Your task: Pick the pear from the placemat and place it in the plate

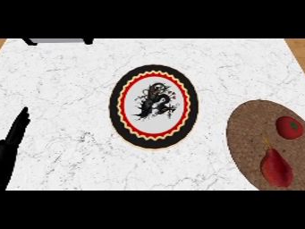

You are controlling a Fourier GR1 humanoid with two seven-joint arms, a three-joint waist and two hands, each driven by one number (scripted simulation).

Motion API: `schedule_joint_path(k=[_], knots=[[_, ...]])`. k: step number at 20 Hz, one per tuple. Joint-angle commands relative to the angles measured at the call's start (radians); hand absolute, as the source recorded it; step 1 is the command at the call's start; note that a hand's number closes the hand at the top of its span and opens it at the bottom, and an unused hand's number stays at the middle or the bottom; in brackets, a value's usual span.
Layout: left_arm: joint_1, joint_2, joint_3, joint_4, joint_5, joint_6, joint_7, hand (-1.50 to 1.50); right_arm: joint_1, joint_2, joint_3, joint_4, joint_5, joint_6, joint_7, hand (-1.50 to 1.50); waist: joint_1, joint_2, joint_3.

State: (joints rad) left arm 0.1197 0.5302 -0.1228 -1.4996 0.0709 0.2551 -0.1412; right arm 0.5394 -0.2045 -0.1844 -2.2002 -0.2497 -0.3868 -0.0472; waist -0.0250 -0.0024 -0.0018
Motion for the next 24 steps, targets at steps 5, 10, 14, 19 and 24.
schedule_joint_path(k=[5, 10, 14, 19, 24], knots=[[-0.042, -0.008, 0.015, 0.04, -0.008, -0.022, -0.011, 0.0, 0.093, -0.27, -0.091, -0.057, 0.049, 0.105, 0.349, -1.5, 0.024, 0.007, 0.0], [-0.054, -0.007, 0.025, 0.061, -0.007, -0.061, -0.003, 0.0, 0.021, -0.375, -0.091, -0.019, 0.06, 0.174, 0.524, -1.5, 0.028, 0.005, 0.001], [-0.007, -0.054, -0.008, -0.02, -0.054, -0.01, 0.015, 0.0, -0.032, -0.416, -0.07, 0.032, 0.035, 0.258, 0.606, -1.5, 0.031, 0.003, 0.002], [-0.013, -0.081, -0.004, 0.029, -0.075, -0.027, -0.024, 0.0, -0.138, -0.427, 0.014, 0.176, 0.087, 0.335, 0.628, -1.5, 0.032, 0.004, 0.002], [-0.108, -0.073, 0.023, 0.063, -0.085, -0.045, 0.037, 0.0, -0.233, -0.466, 0.086, 0.278, 0.134, 0.43, 0.659, -1.5, 0.032, 0.005, 0.002]])
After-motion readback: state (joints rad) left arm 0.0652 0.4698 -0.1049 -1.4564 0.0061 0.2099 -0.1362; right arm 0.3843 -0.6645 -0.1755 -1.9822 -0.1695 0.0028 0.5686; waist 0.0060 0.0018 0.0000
